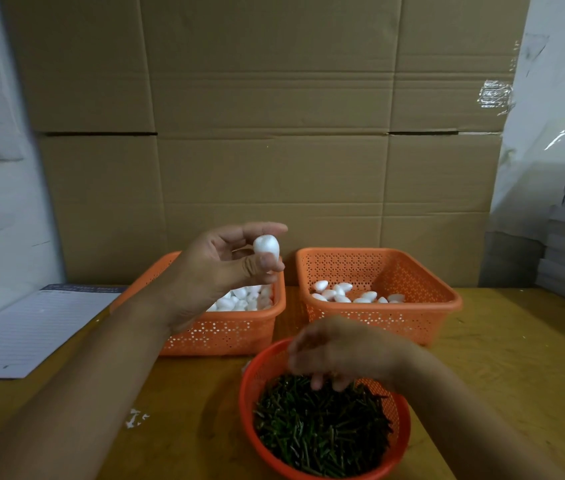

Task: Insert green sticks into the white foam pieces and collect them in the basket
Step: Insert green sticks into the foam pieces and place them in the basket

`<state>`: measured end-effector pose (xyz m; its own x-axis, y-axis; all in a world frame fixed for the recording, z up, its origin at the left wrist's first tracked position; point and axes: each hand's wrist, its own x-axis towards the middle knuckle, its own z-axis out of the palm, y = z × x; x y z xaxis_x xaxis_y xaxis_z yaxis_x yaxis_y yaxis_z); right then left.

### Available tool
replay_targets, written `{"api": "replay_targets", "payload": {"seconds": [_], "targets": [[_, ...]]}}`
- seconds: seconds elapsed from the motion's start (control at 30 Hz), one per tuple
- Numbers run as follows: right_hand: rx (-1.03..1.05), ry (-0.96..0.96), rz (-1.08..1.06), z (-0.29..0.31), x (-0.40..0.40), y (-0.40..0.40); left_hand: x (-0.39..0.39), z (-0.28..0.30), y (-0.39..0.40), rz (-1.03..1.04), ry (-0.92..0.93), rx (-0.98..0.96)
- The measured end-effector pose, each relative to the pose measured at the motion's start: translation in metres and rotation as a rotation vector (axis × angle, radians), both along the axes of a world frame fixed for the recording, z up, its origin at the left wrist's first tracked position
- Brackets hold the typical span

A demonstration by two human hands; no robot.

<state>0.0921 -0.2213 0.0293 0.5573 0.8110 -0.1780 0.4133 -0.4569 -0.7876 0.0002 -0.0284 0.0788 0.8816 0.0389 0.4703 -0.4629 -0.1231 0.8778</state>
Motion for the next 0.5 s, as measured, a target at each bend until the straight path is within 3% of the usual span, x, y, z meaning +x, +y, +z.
{"api": "replay_targets", "payload": {"seconds": [0.13,0.2,0.5], "targets": [[-0.331,-0.402,0.201,-0.002,-0.008,0.008,-0.001,0.001,0.000,0.005,-0.001,0.029],[-0.394,-0.487,0.258,-0.002,-0.013,0.010,-0.001,0.001,0.001,0.012,0.004,0.038],[-0.227,-0.537,0.236,-0.002,-0.015,0.010,0.000,-0.002,0.003,0.042,0.018,0.091]]}}
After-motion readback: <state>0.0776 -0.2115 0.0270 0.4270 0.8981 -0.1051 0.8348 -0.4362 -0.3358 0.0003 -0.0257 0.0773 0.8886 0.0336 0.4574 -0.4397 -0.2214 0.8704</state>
